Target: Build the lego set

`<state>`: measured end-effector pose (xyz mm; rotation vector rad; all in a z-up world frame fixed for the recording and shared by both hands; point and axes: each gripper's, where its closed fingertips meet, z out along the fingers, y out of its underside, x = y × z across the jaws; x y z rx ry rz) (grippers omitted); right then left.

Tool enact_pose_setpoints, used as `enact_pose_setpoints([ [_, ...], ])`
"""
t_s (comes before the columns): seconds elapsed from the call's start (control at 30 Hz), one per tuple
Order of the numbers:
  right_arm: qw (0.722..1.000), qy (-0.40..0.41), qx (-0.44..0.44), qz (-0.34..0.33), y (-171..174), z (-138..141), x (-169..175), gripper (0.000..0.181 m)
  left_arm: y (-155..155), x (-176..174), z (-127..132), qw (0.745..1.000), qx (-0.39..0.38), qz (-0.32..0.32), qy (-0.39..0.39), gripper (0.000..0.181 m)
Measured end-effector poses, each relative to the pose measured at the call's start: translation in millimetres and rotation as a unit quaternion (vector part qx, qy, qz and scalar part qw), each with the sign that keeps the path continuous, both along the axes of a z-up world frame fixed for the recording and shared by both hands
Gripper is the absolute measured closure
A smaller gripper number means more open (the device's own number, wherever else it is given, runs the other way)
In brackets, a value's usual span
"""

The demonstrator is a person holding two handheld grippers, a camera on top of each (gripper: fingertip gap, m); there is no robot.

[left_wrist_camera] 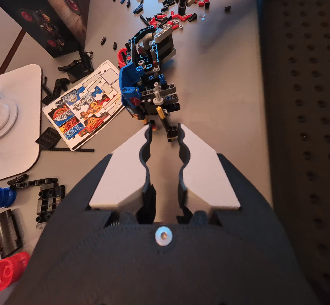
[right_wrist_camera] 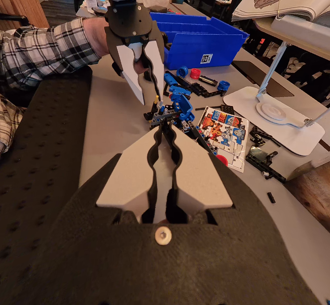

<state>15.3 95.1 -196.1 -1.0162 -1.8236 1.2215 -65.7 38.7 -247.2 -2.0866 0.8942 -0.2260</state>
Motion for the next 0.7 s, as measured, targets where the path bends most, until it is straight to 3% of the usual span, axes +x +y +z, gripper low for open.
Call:
enact_pose_setpoints([
  [0.7,1.0,-0.001,0.003,-0.001,0,0,1,0.176,0,5,-31,0.998,-0.054,-0.006,0.037,0.157],
])
